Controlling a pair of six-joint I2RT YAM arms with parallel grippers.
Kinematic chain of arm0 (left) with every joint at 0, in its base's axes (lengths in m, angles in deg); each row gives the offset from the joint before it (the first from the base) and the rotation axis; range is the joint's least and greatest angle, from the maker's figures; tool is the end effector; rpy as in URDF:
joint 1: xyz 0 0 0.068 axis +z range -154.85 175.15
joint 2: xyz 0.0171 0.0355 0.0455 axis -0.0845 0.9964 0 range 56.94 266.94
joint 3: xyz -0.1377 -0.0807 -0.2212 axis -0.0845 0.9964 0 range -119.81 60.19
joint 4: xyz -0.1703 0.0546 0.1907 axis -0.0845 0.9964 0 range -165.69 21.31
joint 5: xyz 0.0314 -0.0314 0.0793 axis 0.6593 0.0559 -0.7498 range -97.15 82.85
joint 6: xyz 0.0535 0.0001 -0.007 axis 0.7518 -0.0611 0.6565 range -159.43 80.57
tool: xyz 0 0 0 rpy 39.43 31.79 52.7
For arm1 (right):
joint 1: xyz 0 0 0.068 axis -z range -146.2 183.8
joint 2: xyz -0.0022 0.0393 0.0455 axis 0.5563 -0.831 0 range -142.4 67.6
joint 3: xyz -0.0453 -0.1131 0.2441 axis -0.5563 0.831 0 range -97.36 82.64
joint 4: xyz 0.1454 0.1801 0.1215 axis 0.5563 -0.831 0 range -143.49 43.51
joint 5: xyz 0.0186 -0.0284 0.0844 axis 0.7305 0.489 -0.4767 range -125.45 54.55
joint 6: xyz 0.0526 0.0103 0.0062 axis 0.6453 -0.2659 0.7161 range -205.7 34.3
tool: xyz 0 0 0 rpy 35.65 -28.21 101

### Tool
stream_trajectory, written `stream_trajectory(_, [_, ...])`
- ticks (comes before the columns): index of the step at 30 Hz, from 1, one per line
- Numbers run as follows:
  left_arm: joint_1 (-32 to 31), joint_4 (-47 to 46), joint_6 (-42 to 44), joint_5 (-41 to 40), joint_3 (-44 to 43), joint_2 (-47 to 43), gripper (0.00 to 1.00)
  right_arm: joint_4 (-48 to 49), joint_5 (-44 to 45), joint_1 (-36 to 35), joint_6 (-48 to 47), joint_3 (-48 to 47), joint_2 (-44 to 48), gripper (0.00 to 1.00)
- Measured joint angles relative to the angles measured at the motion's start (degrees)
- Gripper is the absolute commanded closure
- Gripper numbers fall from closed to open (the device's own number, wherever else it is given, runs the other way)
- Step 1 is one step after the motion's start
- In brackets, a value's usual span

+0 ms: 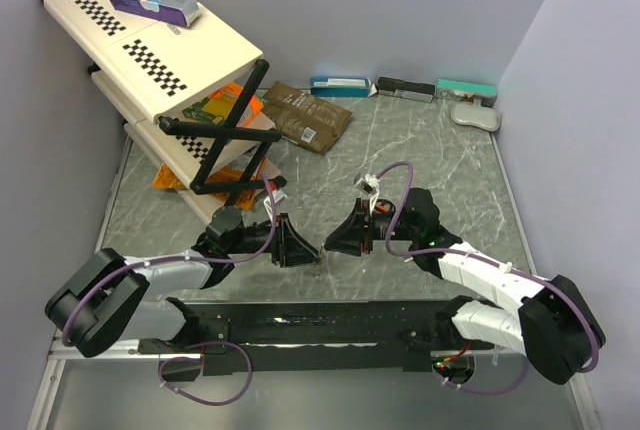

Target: Unlock with the key

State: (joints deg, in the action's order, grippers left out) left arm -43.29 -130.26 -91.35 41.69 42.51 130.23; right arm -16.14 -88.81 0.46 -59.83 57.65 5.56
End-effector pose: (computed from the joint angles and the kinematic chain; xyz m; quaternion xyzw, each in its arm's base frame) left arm 0.1630 -0.1636 0.1962 0.2114 0.6792 -0.6605 0.2404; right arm 0.1703 0.1462 0.2359 -0.3412 0.6469 0.5850 0.3505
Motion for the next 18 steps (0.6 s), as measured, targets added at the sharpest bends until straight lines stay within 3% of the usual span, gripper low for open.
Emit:
stream_trajectory(5, [0.00, 3.50, 2.19, -1.33, -0.02, -1.70, 0.99, -0.44, 1.01, 0.00, -0.07, 0.00, -0.22, 0.75])
stream_trajectory(12, [0.00, 9.84, 4.83, -4.59, -0.04, -3.50, 0.99, -0.37, 2.32, 0.00, 0.07, -0.02, -0.83, 0.94])
stream_trajectory(18, [-0.07, 16.00, 7.65, -9.51, -0.31, -6.23, 0.99, -1.31, 4.07, -0.28, -0.09, -0.31, -1.38, 1.00])
